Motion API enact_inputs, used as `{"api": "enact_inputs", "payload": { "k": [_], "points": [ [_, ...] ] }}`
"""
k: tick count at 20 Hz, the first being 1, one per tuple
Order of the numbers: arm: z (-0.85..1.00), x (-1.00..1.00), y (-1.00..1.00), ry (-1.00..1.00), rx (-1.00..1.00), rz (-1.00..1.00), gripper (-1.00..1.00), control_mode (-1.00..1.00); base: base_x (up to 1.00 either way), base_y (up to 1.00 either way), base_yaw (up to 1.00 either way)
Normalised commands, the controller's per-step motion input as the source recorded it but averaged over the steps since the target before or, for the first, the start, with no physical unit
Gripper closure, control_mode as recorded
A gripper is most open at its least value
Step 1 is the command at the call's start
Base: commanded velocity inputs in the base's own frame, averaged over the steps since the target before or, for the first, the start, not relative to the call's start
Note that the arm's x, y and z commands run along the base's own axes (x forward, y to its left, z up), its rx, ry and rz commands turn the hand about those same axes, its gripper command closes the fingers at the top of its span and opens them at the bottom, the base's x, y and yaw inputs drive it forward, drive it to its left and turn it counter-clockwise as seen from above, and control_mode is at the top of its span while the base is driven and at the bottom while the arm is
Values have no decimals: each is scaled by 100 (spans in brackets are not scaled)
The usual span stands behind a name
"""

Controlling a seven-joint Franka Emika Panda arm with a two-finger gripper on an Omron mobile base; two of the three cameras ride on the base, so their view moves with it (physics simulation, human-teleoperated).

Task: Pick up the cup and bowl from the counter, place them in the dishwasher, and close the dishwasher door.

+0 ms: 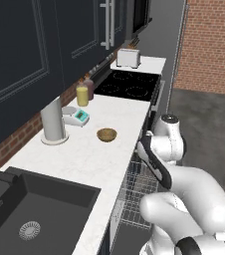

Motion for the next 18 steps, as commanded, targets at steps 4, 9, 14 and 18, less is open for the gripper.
{"api": "enact_inputs", "payload": {
  "k": [4, 9, 14, 18],
  "points": [
    [24, -24, -48, 2, 7, -29, 100, -100, 0, 0, 0],
    [1, -13, -52, 1, 17, -28, 100, -100, 0, 0, 0],
    [0, -1, -32, 4, 23, -16, 100, -100, 0, 0, 0],
    [0, 0, -2, 15, 20, -8, 100, -100, 0, 0, 0]
  ]
}}
